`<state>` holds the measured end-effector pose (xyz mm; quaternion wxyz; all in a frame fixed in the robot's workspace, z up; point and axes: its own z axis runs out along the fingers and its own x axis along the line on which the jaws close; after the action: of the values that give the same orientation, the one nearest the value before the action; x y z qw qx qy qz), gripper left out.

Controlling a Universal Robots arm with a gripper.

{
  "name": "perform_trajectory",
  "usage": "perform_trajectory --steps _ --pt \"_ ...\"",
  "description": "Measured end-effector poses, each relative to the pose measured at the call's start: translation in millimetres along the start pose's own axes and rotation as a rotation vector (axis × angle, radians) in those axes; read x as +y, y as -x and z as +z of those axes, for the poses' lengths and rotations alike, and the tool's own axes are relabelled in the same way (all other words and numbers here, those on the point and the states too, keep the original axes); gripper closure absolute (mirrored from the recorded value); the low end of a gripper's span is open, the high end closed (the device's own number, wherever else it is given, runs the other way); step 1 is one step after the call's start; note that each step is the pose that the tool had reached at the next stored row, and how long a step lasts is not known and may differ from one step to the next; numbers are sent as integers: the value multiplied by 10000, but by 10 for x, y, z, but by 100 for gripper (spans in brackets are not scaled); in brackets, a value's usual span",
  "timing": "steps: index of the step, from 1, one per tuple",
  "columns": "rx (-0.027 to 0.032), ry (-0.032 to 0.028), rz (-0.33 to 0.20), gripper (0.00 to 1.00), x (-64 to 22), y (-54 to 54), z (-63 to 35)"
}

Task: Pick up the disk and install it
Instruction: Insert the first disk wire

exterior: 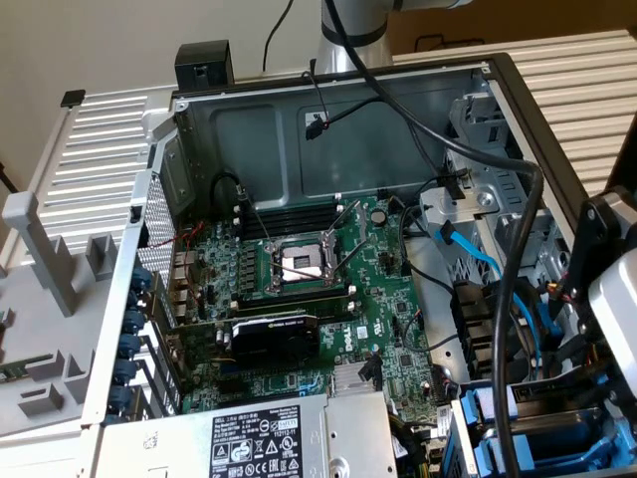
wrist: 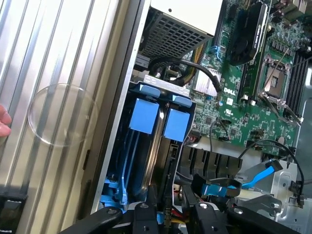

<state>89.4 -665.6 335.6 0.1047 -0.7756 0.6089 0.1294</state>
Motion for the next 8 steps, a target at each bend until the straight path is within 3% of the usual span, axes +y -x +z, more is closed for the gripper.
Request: perform_trajectory --steps 6,8 --pt "-64 187 62 67 -4 -1 -1" --pt "-81 207 69 67 -3 -2 0"
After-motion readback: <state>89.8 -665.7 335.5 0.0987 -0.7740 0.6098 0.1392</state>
